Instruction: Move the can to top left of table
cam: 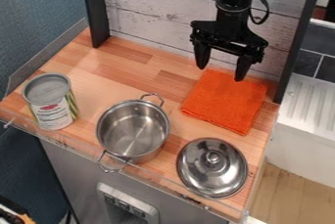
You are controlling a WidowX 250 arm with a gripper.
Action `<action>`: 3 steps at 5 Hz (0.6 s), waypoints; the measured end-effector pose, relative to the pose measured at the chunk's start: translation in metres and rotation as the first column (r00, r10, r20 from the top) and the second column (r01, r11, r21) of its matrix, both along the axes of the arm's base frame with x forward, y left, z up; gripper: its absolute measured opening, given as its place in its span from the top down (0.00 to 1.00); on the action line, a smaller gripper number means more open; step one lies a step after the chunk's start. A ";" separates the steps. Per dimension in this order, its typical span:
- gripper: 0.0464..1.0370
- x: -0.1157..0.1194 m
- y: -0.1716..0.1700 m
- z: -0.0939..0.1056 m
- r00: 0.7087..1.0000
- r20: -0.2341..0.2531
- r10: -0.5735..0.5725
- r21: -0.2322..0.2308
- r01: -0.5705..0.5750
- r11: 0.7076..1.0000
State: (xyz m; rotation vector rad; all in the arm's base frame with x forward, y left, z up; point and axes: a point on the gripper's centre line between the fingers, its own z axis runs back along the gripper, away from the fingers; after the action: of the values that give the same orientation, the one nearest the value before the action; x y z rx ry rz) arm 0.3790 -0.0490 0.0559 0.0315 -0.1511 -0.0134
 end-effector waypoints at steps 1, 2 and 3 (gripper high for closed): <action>0.04 -0.005 0.000 -0.014 0.999 -0.042 0.001 0.001 -0.001 1.000; 0.04 -0.028 0.012 -0.010 0.998 -0.056 0.031 -0.028 -0.032 0.999; 0.04 -0.051 0.041 0.017 0.998 0.001 0.068 -0.035 -0.068 0.997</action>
State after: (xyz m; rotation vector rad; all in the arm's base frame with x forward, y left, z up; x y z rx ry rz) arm 0.3283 -0.0083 0.0732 0.0020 -0.1523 0.0567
